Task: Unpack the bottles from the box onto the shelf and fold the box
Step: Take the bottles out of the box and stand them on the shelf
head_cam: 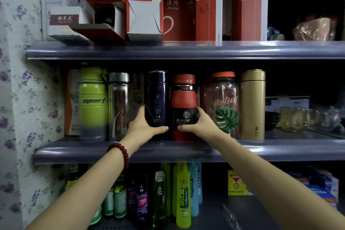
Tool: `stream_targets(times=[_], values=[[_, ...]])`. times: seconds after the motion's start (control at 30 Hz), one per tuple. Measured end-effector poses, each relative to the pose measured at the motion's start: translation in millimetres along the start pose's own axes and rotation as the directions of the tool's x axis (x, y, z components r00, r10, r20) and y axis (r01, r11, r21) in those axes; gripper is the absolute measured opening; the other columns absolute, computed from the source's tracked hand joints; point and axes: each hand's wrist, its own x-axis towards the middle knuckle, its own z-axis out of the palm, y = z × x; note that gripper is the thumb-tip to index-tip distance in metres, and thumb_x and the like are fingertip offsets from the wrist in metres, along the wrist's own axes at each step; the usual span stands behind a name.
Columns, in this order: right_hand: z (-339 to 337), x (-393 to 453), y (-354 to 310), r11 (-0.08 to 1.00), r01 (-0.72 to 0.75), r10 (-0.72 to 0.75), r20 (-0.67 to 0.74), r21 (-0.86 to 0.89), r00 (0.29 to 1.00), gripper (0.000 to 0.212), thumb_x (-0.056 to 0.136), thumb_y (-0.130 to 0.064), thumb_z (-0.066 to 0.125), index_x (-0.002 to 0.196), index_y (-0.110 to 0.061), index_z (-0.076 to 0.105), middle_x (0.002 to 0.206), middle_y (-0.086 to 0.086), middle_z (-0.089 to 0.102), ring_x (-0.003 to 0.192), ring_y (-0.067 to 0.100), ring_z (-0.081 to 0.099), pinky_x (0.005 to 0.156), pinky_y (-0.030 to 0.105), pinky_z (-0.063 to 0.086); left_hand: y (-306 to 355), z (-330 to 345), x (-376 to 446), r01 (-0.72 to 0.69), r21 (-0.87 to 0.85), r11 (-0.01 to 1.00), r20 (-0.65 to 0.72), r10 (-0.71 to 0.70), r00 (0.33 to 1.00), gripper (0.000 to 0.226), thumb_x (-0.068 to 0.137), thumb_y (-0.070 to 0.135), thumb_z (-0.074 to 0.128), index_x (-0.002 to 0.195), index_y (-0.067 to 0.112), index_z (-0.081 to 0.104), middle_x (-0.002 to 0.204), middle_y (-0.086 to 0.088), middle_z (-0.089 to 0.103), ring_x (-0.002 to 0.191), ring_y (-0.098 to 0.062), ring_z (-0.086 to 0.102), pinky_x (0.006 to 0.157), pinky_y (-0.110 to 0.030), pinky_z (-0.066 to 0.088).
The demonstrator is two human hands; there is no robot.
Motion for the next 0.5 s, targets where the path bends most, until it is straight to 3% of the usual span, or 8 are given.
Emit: stream_targets(times=[0.07, 0.2, 0.33, 0.5], values=[[-0.9, -0.4, -0.6, 1.000, 0.001, -0.001, 0.013, 0.011, 1.000, 0.081, 0.057, -0.026, 0.086, 0.127, -0.023, 0.047, 0.113, -0.004, 0.064, 0.107, 0.014, 0.061, 0.092, 0.031, 0.049, 0.0, -3.9, 0.8, 0.007, -0.004, 1.000, 0.012, -0.007, 1.000, 0.117, 0.056, 0.049, 0.085, 0.147, 0.034, 0.013, 0.151, -0.004, 0.034, 0.138, -0.024, 0.033, 0.106, -0.036, 0.032], [-4.4, -5.5, -0.9, 1.000, 0.015, -0.015, 0.000, -0.008, 1.000, 0.080, 0.056, -0.032, 0.086, 0.126, -0.028, 0.045, 0.110, -0.011, 0.062, 0.100, 0.004, 0.059, 0.074, 0.016, 0.044, -1.4, -8.0, -1.0, -0.022, 0.004, 1.000, 0.056, 0.021, 0.998, 0.119, 0.052, 0.056, 0.083, 0.147, 0.035, 0.014, 0.151, 0.002, 0.035, 0.140, -0.021, 0.028, 0.111, -0.038, 0.029], [-2.3, -7.8, 1.3, 0.999, 0.030, -0.030, -0.032, -0.014, 0.999, 0.081, 0.058, -0.034, 0.084, 0.128, -0.030, 0.044, 0.107, -0.015, 0.062, 0.096, -0.001, 0.057, 0.068, 0.013, 0.042, -1.2, -7.6, -1.8, -0.030, 0.019, 0.999, 0.069, 0.028, 0.997, 0.119, 0.051, 0.059, 0.082, 0.146, 0.037, 0.014, 0.151, 0.004, 0.035, 0.140, -0.021, 0.029, 0.112, -0.040, 0.029], [-1.1, -13.6, 0.5, 0.995, 0.076, -0.080, -0.052, -0.071, 0.995, 0.092, 0.065, -0.031, 0.082, 0.137, -0.032, 0.026, 0.097, -0.025, 0.053, 0.085, -0.011, 0.051, 0.060, 0.007, 0.039, -1.9, -5.7, -3.1, -0.017, 0.090, 0.996, 0.045, 0.013, 0.999, 0.121, 0.050, 0.062, 0.081, 0.147, 0.034, 0.014, 0.151, 0.001, 0.035, 0.141, -0.025, 0.026, 0.111, -0.042, 0.030]])
